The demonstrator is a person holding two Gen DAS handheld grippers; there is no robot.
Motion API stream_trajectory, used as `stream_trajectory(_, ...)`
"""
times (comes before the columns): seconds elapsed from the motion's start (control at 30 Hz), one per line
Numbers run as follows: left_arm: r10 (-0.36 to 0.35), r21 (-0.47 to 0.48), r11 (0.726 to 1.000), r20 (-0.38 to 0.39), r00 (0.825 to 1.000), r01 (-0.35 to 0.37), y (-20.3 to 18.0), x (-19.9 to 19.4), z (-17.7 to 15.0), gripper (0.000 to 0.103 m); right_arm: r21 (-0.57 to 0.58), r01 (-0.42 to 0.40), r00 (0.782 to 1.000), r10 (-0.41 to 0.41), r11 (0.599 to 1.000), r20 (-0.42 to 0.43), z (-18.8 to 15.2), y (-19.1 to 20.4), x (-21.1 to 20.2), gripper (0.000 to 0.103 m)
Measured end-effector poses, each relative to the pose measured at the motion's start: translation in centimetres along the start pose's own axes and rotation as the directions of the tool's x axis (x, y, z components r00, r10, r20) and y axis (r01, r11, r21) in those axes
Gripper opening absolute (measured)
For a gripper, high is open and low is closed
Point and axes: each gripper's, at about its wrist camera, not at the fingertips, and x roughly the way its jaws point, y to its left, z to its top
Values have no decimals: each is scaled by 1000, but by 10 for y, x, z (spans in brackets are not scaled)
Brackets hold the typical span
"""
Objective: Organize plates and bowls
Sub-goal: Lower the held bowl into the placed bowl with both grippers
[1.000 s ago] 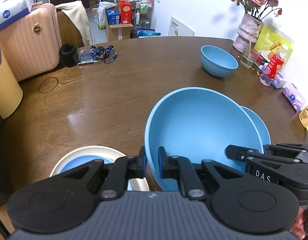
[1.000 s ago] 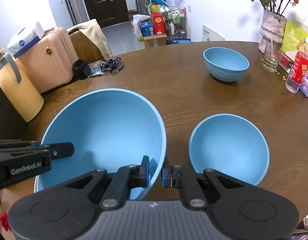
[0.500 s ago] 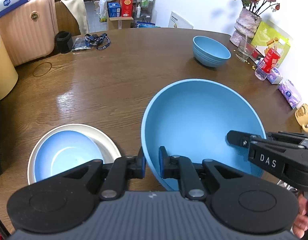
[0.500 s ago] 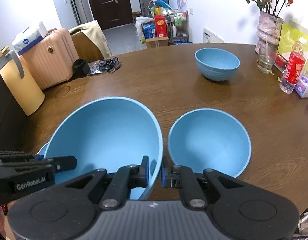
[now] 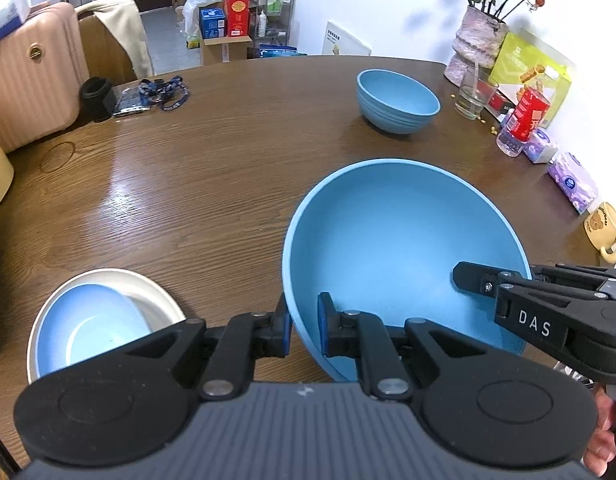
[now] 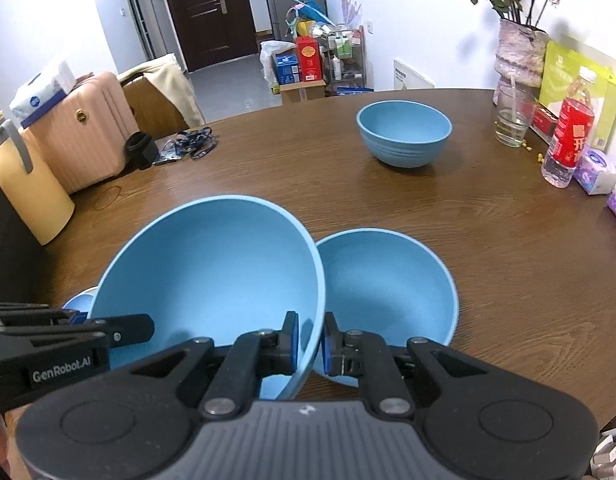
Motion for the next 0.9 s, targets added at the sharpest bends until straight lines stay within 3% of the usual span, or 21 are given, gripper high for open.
stream_trajectory(0.9, 33, 30, 999, -25, 999, -32, -67, 46, 24, 12, 4, 3, 999, -3, 1000, -32, 14, -77, 27, 11)
